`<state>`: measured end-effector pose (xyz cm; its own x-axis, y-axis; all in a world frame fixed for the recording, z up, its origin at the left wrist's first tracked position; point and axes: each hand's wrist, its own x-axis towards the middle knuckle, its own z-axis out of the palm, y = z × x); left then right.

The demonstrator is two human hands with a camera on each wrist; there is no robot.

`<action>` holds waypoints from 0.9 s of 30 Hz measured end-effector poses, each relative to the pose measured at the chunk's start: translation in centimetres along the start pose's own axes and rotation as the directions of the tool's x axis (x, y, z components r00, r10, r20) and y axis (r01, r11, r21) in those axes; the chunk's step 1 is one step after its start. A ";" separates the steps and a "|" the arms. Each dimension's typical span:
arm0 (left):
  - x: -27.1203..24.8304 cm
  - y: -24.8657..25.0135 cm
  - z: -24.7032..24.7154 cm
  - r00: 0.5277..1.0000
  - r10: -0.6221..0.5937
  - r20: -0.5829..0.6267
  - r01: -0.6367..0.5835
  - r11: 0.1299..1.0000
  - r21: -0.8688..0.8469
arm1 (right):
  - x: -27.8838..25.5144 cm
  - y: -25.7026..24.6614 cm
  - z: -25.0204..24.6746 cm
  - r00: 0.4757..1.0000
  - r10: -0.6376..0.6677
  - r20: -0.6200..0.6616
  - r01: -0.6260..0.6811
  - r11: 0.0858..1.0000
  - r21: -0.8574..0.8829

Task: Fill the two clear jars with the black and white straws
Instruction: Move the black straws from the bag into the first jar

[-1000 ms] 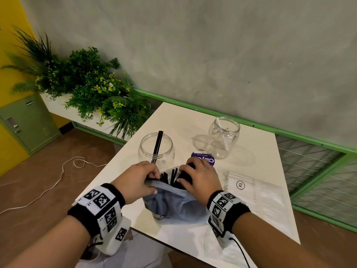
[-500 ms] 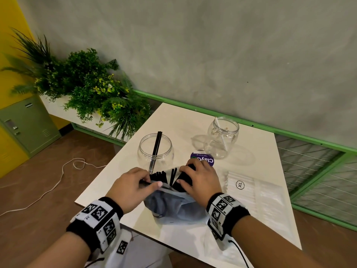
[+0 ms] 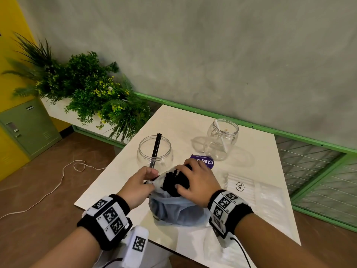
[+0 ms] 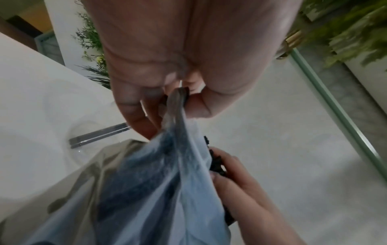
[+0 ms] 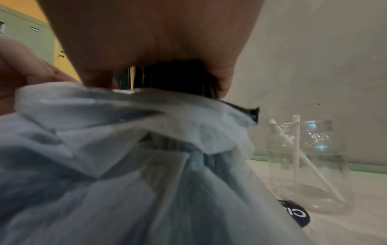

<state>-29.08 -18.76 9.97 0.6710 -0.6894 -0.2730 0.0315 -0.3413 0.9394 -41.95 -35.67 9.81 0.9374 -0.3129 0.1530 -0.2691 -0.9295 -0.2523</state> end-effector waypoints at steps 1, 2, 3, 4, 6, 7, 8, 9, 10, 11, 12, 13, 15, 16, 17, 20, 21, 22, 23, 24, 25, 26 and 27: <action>0.2 0.3 0.2 1.000 -0.015 0.008 0.015 1.000 0.003 | 0.1 -0.1 -0.1 1.000 -0.016 0.021 0.015 1.000 0.014; 0.2 0.6 0.4 0.999 -0.033 0.021 0.033 0.999 0.010 | 0.1 -0.2 -0.2 0.999 -0.034 0.032 0.033 0.999 0.023; 0.1 1.0 0.7 0.998 -0.045 0.041 0.044 0.999 0.024 | 0.3 -0.4 -0.2 0.998 -0.050 0.042 0.049 0.998 0.027; 0.1 1.3 1.0 0.997 -0.051 0.060 0.048 0.998 0.039 | 0.4 -0.5 0.0 0.997 -0.063 0.050 0.061 0.998 0.030; 0.1 1.5 1.4 0.996 -0.047 0.080 0.045 0.999 0.029 | 0.6 -0.7 0.3 0.996 -0.071 0.046 0.070 0.997 0.032; 0.1 1.4 1.5 0.996 -0.049 0.078 0.049 0.999 0.009 | 0.7 -0.8 0.5 0.997 -0.068 0.020 0.068 0.997 0.029; 0.1 1.4 1.4 0.996 -0.056 0.068 0.057 0.998 -0.010 | 0.7 -0.7 0.7 0.998 -0.060 -0.016 0.061 0.998 0.028; 0.2 1.2 1.3 0.996 -0.076 0.054 0.078 0.997 -0.027 | 0.6 -0.5 0.9 0.998 -0.048 -0.050 0.050 0.998 0.030; 0.2 1.0 1.1 0.993 -0.108 0.046 0.110 0.993 -0.034 | 0.6 -0.4 1.0 0.996 -0.038 -0.078 0.041 0.999 0.034; 0.2 0.8 1.0 0.989 -0.144 0.044 0.146 0.989 -0.030 | 0.6 -0.3 0.9 0.996 -0.031 -0.088 0.034 0.999 0.037; 0.1 0.7 0.8 0.981 -0.189 0.049 0.190 0.982 -0.021 | 0.6 0.0 0.8 0.996 -0.026 -0.086 0.029 0.999 0.035; 0.0 0.6 0.7 0.968 -0.242 0.062 0.243 0.970 -0.016 | 0.6 0.1 0.6 0.997 -0.020 -0.069 0.022 1.000 0.020; -0.5 0.6 0.6 0.939 -0.328 0.101 0.332 0.943 -0.021 | 0.5 0.4 0.1 1.000 -0.014 -0.023 0.013 0.999 -0.043; -0.6 0.6 0.6 0.932 -0.345 0.111 0.350 0.936 -0.030 | 0.4 0.4 -0.1 0.999 -0.020 -0.035 0.017 0.997 -0.075; -0.6 0.6 0.6 0.931 -0.348 0.110 0.354 0.934 -0.041 | 0.0 0.3 -0.5 0.995 -0.044 -0.086 0.036 0.995 -0.092; -0.5 0.4 0.4 0.931 -0.350 0.104 0.359 0.929 -0.085 | -1.9 -0.7 -0.7 0.907 -0.242 -0.345 0.242 0.969 -0.042; -0.4 0.3 0.4 0.931 -0.349 0.104 0.359 0.929 -0.090 | -2.7 -1.0 -0.4 0.871 -0.330 -0.364 0.347 0.938 -0.021; -0.3 0.3 0.4 0.932 -0.346 0.104 0.356 0.930 -0.092 | -3.5 -1.2 -0.1 0.855 -0.403 -0.327 0.424 0.906 -0.008; -0.3 0.3 0.5 0.934 -0.341 0.105 0.351 0.932 -0.092 | -4.2 -1.4 0.3 0.865 -0.440 -0.243 0.453 0.892 -0.002; -0.2 0.4 0.6 0.937 -0.333 0.105 0.343 0.935 -0.093 | -4.7 -1.3 0.9 0.891 -0.433 -0.137 0.437 0.900 -0.005; -0.1 0.6 0.6 0.940 -0.324 0.105 0.333 0.938 -0.094 | -5.1 -1.3 1.3 0.921 -0.389 -0.030 0.388 0.921 -0.018; -0.1 0.8 0.7 0.943 -0.315 0.108 0.325 0.941 -0.096 | -5.3 -1.1 1.8 0.942 -0.331 0.057 0.334 0.942 -0.044; -0.1 0.9 0.8 0.944 -0.309 0.114 0.320 0.942 -0.097 | -5.3 -1.0 2.2 0.953 -0.283 0.108 0.291 0.954 -0.072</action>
<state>-29.69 -19.51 10.66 0.5391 -0.6187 -0.5715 0.3165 -0.4800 0.8182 -46.17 -32.65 7.10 0.9933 -0.0145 0.1145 0.0003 -0.9918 -0.1276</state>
